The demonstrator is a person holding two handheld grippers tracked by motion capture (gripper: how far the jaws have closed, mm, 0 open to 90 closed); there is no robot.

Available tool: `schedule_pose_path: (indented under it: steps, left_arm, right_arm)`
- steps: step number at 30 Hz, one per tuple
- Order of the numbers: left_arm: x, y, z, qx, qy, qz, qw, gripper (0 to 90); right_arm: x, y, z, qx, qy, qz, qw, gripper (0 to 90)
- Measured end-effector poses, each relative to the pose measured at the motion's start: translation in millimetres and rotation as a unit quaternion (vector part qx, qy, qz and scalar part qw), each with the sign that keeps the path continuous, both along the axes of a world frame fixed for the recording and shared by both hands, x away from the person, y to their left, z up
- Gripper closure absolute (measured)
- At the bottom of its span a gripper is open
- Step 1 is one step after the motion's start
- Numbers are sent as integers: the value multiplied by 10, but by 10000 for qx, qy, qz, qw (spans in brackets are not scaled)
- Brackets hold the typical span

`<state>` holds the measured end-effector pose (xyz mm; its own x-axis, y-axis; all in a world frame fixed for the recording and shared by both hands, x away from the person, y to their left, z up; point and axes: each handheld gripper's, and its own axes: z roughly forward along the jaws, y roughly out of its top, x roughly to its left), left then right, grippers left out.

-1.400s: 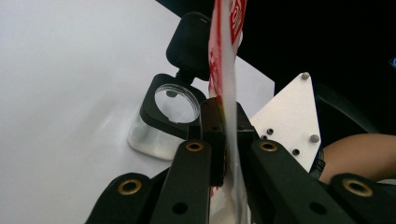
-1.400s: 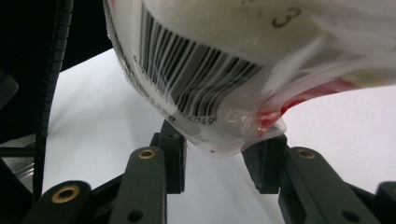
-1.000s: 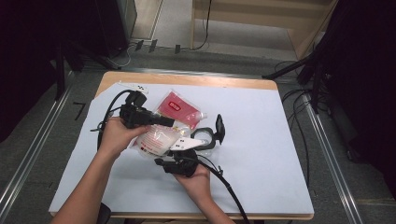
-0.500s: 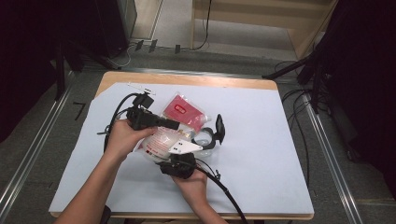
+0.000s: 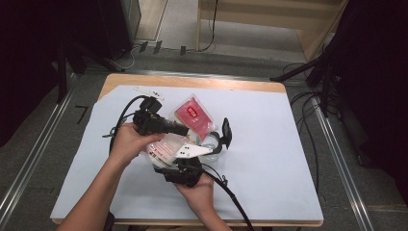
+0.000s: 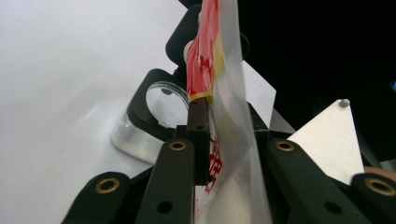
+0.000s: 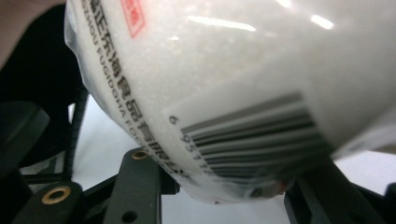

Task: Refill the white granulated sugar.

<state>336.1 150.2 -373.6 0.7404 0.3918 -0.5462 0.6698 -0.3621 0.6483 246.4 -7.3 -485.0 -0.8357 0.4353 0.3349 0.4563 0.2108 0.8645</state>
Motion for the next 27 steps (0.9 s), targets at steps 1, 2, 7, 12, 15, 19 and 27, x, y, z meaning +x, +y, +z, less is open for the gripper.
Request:
schedule_pose_path:
  steps: [1, 2, 7, 12, 15, 19, 27]
  left_arm:
    - [-4, -14, 2, 6, 22, -10, 10000, 785]
    - [-10, -39, 6, -29, 34, -17, 10000, 765]
    - [-34, -98, 13, 132, 4, -27, 9999, 759]
    - [-45, -170, -1, 316, 104, 22, 9994, 747]
    - [-51, -193, 3, 407, 165, 77, 9990, 742]
    - [-56, -208, 16, 468, 229, 121, 9986, 729]
    - [-70, -166, 100, 403, 150, 165, 9989, 674]
  right_arm:
    - [-8, 5, 14, 23, 30, 7, 10000, 598]
    - [-21, 15, 33, 67, 49, 1, 10000, 597]
    - [-35, 44, 45, -69, 5, -87, 9999, 573]
    - [-44, 68, 28, -133, 70, -133, 9998, 541]
    - [-55, 85, 27, -162, 102, -128, 9997, 522]
    - [-59, 111, 44, -206, 150, -188, 9995, 529]
    - [-61, 125, 77, -93, 378, -101, 9992, 591]
